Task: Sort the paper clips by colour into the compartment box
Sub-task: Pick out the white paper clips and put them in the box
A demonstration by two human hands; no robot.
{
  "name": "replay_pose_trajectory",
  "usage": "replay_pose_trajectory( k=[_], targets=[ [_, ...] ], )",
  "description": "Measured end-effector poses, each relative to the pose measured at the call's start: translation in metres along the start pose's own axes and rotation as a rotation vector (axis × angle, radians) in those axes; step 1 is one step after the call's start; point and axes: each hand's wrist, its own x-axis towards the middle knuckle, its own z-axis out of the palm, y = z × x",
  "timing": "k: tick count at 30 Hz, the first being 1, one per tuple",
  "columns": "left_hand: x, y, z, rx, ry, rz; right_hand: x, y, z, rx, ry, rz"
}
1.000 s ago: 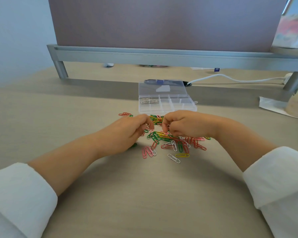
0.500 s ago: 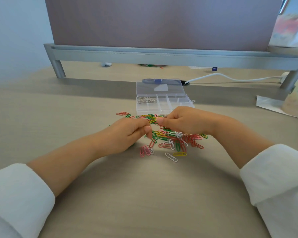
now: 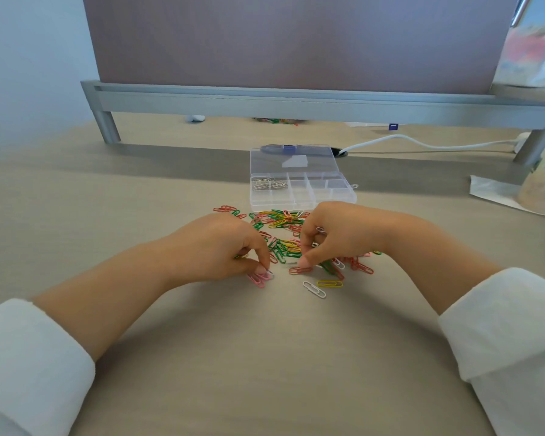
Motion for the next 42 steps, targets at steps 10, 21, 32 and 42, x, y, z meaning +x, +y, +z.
replay_pose_trajectory(
  k=[10,21,32,42],
  targets=[
    [0.000,0.003,-0.001,0.091,0.011,-0.046,0.007,0.002,0.005,-0.017,0.000,-0.022],
    [0.000,0.003,-0.003,0.043,-0.074,-0.044,0.001,-0.001,0.002,0.140,0.003,-0.056],
    [0.002,0.005,0.003,-0.088,0.078,-0.115,0.006,0.004,0.002,0.214,0.075,-0.079],
    [0.002,0.004,0.009,-0.133,0.174,-0.047,0.009,0.011,0.002,0.146,0.153,-0.082]
  ],
)
